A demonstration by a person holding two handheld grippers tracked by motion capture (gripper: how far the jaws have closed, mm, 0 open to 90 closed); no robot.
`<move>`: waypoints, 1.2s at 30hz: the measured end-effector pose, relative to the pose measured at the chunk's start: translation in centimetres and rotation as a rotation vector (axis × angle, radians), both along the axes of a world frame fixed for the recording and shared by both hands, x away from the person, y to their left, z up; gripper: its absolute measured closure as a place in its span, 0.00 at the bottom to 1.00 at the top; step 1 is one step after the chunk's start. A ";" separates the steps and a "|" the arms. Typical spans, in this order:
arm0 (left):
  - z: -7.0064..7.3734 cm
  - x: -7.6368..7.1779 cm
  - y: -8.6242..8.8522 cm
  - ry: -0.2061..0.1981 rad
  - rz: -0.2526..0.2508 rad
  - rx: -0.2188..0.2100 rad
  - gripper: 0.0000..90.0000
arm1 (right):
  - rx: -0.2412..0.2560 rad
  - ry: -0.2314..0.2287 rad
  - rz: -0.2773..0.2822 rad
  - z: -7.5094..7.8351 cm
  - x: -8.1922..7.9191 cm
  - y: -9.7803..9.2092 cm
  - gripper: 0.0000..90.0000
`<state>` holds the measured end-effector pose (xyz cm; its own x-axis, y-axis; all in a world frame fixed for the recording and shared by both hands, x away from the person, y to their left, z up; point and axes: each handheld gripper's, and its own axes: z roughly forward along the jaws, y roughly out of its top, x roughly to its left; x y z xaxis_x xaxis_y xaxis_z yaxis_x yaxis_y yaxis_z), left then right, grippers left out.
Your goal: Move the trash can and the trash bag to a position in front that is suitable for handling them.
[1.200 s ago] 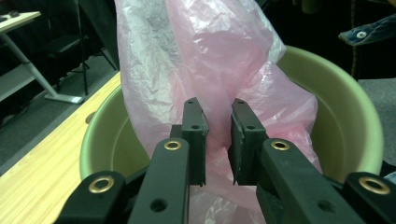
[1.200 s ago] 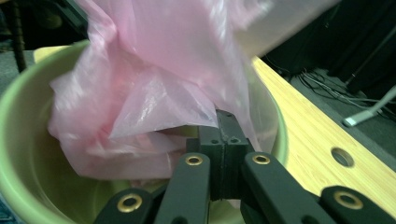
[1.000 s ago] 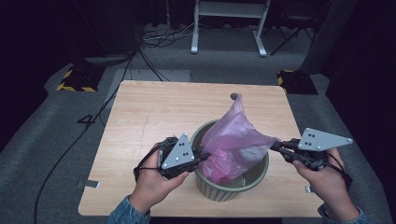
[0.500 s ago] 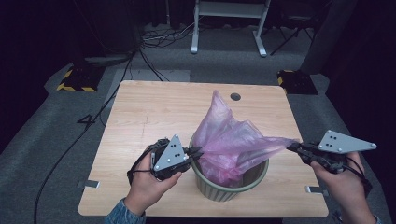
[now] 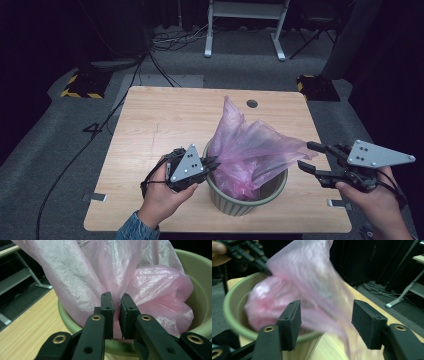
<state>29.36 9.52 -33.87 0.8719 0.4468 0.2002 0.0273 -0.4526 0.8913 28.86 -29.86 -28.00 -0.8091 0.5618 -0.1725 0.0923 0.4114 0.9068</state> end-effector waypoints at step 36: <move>1.8 -0.4 -1.5 -0.027 -0.042 -0.066 0.89 | -0.170 0.101 0.323 -1.3 0.3 10.8 0.86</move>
<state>28.91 8.01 -32.08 0.8849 0.4230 0.1951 -0.0149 -0.3929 0.9195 29.15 -19.03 -29.33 -0.9576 0.2447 -0.1521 0.0180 0.5778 0.8160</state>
